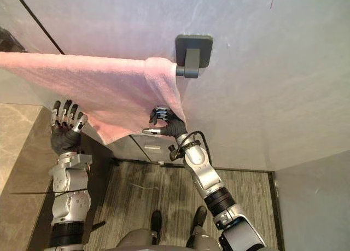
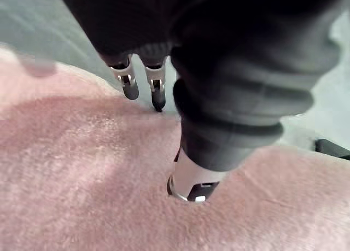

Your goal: Organize washtable

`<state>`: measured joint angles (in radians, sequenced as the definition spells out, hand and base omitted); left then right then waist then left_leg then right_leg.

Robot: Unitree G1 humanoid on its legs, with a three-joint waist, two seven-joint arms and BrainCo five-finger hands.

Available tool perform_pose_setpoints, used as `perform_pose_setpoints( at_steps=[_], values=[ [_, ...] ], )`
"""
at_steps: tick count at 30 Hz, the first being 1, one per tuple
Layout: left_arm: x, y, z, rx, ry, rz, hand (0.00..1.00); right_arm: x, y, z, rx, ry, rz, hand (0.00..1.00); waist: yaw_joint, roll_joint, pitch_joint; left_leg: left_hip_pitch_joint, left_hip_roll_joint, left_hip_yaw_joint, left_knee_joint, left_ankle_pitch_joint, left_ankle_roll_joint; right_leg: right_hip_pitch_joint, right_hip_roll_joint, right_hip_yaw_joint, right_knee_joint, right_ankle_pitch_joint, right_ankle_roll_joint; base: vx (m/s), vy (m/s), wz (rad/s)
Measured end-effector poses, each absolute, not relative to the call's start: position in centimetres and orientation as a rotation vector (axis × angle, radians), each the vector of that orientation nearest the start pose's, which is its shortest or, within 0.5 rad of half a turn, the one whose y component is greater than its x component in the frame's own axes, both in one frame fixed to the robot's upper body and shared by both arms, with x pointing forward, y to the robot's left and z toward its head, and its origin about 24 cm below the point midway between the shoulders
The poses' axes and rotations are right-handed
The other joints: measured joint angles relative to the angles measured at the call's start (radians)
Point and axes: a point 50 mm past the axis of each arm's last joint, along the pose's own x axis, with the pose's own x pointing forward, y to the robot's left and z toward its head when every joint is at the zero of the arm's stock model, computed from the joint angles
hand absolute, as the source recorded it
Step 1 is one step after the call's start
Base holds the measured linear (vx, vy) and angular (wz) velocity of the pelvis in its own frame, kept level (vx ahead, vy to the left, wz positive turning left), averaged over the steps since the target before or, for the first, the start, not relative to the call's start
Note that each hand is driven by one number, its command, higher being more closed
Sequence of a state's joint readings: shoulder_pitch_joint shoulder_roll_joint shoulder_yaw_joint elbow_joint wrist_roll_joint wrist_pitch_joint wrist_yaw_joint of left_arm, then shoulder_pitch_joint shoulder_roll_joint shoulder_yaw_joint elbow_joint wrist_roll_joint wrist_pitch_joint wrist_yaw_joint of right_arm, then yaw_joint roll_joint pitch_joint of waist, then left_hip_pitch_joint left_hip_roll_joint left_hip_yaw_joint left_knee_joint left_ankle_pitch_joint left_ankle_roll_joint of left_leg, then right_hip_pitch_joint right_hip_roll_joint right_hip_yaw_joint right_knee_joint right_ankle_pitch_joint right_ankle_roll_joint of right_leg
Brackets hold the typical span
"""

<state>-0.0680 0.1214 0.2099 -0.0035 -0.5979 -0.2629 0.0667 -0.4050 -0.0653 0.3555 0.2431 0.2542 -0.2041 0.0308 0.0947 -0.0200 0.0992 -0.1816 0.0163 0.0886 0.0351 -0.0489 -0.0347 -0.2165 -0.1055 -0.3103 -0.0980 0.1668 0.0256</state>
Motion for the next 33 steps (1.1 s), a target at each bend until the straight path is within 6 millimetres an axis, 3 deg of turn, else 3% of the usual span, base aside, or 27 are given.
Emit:
perform_pose_setpoints(
  at_steps=[6, 10, 17, 20, 23, 28, 33],
  values=[
    [24.6, 24.9, 8.3, -0.491, -0.389, 0.382, 0.00, 30.6, -5.6, 10.7, 0.230, -0.277, 0.420, 0.00, -0.002, -0.007, 0.022, 0.002, 0.000, 0.014, -0.004, 0.002, 0.003, -0.003, 0.000, 0.014, 0.000, 0.005, 0.001, -0.03, 0.010, -0.05],
    [24.0, 24.9, 7.4, -0.515, -0.366, 0.417, 0.00, 30.2, -5.5, 10.9, 0.258, -0.287, 0.420, 0.00, 0.000, -0.006, 0.023, 0.001, 0.001, 0.028, -0.010, 0.002, 0.003, -0.013, 0.002, 0.026, 0.000, 0.006, 0.001, 0.02, 0.007, -0.11],
    [22.8, 24.3, 5.6, -0.551, -0.304, 0.453, 0.00, 29.1, -5.8, 8.7, 0.312, -0.214, 0.410, 0.00, -0.002, -0.006, 0.023, 0.021, 0.001, 0.040, -0.020, 0.002, 0.003, -0.006, 0.002, 0.037, 0.000, 0.006, 0.001, 0.05, 0.013, -0.05],
    [21.4, 24.4, 3.4, -0.546, -0.217, 0.494, 0.00, 27.5, -6.6, 5.8, 0.319, -0.112, 0.387, 0.00, -0.001, -0.006, 0.023, 0.048, 0.001, 0.045, -0.019, 0.001, 0.003, 0.021, 0.002, 0.044, 0.000, 0.006, 0.001, 0.04, 0.027, 0.01],
    [18.7, 24.9, -0.3, -0.492, -0.046, 0.547, 0.00, 25.1, -8.0, 2.2, 0.292, 0.017, 0.360, 0.00, 0.001, -0.006, 0.023, 0.065, 0.001, 0.051, -0.018, -0.006, 0.008, 0.035, 0.001, 0.063, 0.000, 0.005, 0.002, 0.00, 0.029, -0.04],
    [11.7, 25.9, -7.1, -0.450, 0.302, 0.659, 0.00, 20.5, -11.1, -4.1, 0.191, 0.294, 0.319, 0.00, 0.001, -0.008, 0.015, 0.111, 0.006, 0.062, 0.007, -0.031, 0.009, 0.094, 0.005, 0.081, -0.001, -0.008, 0.019, -0.03, 0.011, -0.09],
    [6.4, 24.1, -11.6, -0.441, 0.624, 0.610, 0.00, 17.2, -12.8, -7.7, 0.112, 0.482, 0.326, 0.00, -0.003, -0.009, -0.005, 0.142, 0.011, 0.079, 0.000, -0.035, 0.006, 0.116, 0.011, 0.099, -0.004, -0.015, 0.026, -0.05, -0.001, -0.10]
  ],
)
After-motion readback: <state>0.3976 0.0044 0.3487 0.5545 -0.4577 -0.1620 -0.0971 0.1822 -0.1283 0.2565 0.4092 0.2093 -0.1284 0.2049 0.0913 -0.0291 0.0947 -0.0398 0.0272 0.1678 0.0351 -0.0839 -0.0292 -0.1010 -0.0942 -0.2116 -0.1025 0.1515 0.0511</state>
